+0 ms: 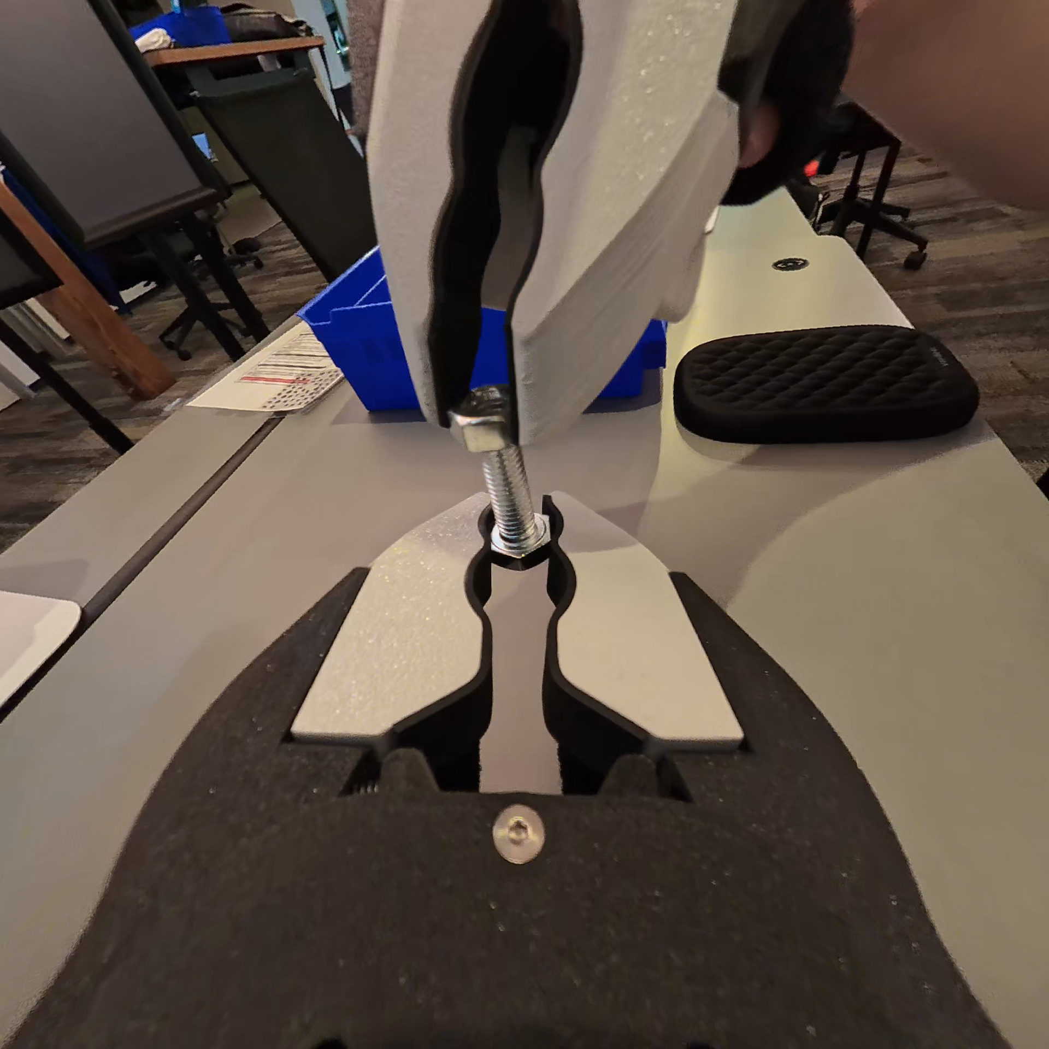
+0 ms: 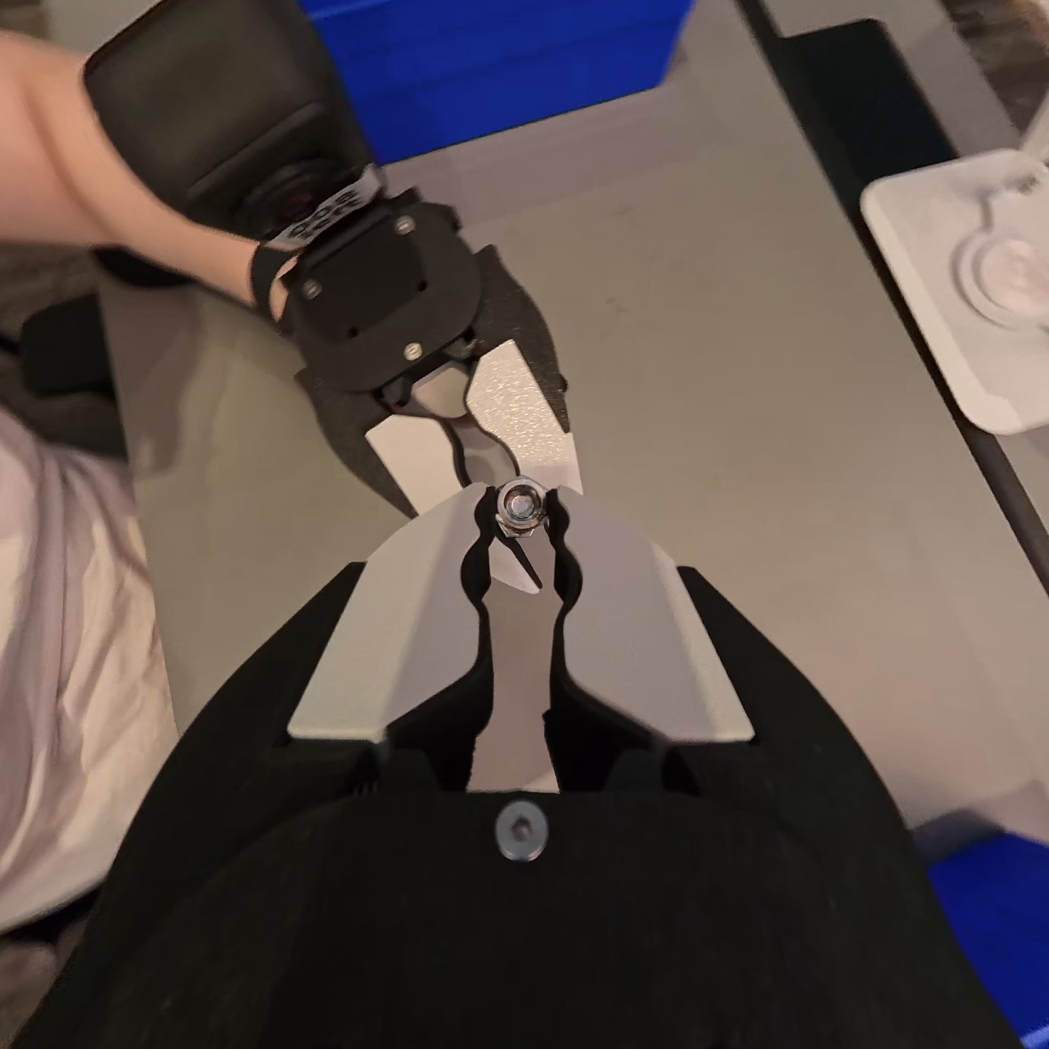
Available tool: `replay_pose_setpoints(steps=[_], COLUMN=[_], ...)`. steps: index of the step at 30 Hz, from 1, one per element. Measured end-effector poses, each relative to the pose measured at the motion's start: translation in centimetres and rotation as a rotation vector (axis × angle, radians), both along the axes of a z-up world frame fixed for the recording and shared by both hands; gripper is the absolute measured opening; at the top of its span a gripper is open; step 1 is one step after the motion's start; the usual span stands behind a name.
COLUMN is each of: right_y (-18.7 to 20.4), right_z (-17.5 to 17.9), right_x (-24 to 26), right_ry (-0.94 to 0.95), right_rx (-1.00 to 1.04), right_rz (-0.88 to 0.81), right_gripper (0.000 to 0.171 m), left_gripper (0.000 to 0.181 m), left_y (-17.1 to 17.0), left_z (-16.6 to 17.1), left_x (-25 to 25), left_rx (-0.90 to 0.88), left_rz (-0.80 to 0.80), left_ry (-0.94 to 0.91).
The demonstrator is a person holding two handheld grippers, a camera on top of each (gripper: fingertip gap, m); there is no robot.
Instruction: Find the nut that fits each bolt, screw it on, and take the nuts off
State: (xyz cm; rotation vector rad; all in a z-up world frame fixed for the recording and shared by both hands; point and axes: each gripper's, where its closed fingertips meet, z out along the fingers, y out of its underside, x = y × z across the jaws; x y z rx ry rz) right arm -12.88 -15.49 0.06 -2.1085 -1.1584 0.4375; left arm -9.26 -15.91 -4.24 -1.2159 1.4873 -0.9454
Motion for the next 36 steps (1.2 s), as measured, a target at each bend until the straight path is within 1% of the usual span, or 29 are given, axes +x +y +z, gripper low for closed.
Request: replay_pose_setpoints(steps=[5,8,25,29,33,36], right_y=[0.9,1.1,0.9,0.7,0.2,-0.4], right_z=[0.1,0.1,0.1,0.2,2.0,4.0], right_x=[0.0,0.0,-0.3,-0.5,-0.7,-0.7], right_ry=[0.065,0.06,0.027,0.02,0.067,0.18], right_rx=[-0.004,0.014,0.043,0.061,0.159,0.261], right_rz=[-0.17,-0.194,-0.133,-0.105,-0.025,0.058], right_gripper=[0.017,0.017,0.018,0.027,0.035,0.036], left_gripper=[0.014,0.014,0.014,0.014,0.014,0.014], left_y=[0.8,0.9,0.6,0.4,0.0,-0.5], left_z=[0.0,0.0,0.5,0.9,1.6,2.4], left_x=[-0.1,-0.1,-0.2,-0.2,-0.4,-0.5], left_rx=[-0.026,-0.051,-0.049,-0.053,-0.087,-0.109], left_rz=[0.054,0.053,0.033,0.02,-0.022,-0.06], left_ry=[0.006,0.007,-0.017,-0.038,-0.083,-0.124])
